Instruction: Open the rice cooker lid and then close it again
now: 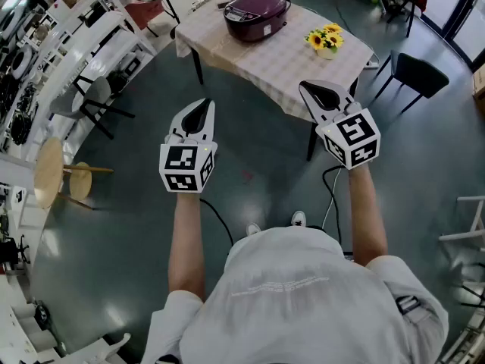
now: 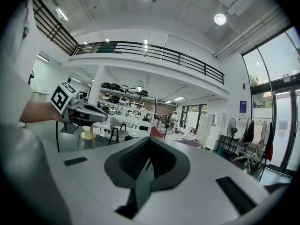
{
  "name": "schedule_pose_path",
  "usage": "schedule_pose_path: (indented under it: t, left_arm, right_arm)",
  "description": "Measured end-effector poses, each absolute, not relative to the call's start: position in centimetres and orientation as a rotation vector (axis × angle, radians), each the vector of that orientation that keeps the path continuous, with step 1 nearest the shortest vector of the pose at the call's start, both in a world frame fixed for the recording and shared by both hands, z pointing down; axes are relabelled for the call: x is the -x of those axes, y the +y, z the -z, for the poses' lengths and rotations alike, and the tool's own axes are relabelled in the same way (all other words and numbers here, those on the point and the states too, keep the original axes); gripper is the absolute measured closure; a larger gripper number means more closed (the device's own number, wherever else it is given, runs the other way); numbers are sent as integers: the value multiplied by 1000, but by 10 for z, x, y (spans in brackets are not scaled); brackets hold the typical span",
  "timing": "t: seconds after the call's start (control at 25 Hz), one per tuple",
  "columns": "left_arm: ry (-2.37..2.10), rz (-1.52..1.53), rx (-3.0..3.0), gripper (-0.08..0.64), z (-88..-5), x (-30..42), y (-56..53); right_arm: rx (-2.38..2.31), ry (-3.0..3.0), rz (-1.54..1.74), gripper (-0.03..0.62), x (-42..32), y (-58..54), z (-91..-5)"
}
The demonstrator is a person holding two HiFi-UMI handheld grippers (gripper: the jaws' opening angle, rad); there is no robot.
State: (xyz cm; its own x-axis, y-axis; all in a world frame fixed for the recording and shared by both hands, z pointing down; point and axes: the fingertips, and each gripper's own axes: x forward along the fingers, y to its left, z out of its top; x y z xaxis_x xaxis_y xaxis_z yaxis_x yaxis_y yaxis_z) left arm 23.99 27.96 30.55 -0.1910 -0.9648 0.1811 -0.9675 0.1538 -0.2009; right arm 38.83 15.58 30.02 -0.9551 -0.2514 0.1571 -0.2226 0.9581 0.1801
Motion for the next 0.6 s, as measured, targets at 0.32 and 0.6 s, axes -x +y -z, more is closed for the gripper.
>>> schedule_pose_path:
  t: [0.32, 0.6]
  left_arm:
    - [-2380, -424, -1984, 543, -310, -224, 286]
    - [-2360, -415, -2001, 543, -315, -205, 296]
  right_arm:
    - [-362, -2966, 193, 568, -375, 161, -301]
    - [-349, -3006, 142, 568, -359, 176, -300]
